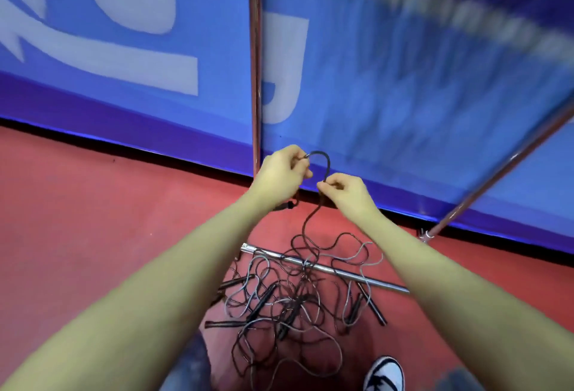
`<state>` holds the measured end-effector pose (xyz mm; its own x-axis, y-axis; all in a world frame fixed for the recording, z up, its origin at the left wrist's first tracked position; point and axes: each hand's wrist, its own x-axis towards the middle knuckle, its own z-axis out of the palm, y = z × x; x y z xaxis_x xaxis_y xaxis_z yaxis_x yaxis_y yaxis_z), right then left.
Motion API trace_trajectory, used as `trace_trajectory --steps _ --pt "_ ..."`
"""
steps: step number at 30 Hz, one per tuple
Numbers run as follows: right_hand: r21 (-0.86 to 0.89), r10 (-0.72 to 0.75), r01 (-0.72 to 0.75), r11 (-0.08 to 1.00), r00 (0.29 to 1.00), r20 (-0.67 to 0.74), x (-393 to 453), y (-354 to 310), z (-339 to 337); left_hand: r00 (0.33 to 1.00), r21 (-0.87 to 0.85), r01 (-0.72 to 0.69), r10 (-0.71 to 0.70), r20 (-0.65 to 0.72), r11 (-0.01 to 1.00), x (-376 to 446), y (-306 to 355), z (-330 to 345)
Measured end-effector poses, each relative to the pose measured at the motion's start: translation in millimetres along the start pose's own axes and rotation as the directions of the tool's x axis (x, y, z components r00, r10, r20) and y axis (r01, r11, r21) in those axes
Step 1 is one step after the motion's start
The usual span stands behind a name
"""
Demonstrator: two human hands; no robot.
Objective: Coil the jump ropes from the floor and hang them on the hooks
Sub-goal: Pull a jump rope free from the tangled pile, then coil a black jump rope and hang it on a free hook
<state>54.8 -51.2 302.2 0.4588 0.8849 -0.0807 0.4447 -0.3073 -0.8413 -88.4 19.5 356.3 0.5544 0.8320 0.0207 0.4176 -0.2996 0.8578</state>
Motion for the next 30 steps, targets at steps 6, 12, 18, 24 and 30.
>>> trace_trajectory --steps 6,12,18,24,30 --pt "0.033 -0.144 0.144 0.989 0.990 -0.013 -51 -93 -65 0.964 0.021 -0.238 0.239 -0.116 0.971 -41 98 -47" --pt "0.147 -0.323 0.368 0.918 0.910 -0.261 -94 -191 -128 0.966 0.221 -0.259 0.257 0.039 0.940 -81 152 -67" --pt "0.055 -0.485 0.526 0.848 0.815 -0.319 -132 -260 -168 0.958 0.181 -0.284 0.286 0.020 0.942 -101 209 -75" --pt "0.061 -0.502 0.559 0.827 0.783 -0.368 -153 -290 -204 0.947 0.115 -0.319 0.311 0.080 0.941 -106 254 -87" --pt "0.152 -0.411 0.516 0.843 0.800 -0.437 -161 -289 -228 0.939 0.148 -0.302 0.321 -0.122 0.942 -104 289 -100"
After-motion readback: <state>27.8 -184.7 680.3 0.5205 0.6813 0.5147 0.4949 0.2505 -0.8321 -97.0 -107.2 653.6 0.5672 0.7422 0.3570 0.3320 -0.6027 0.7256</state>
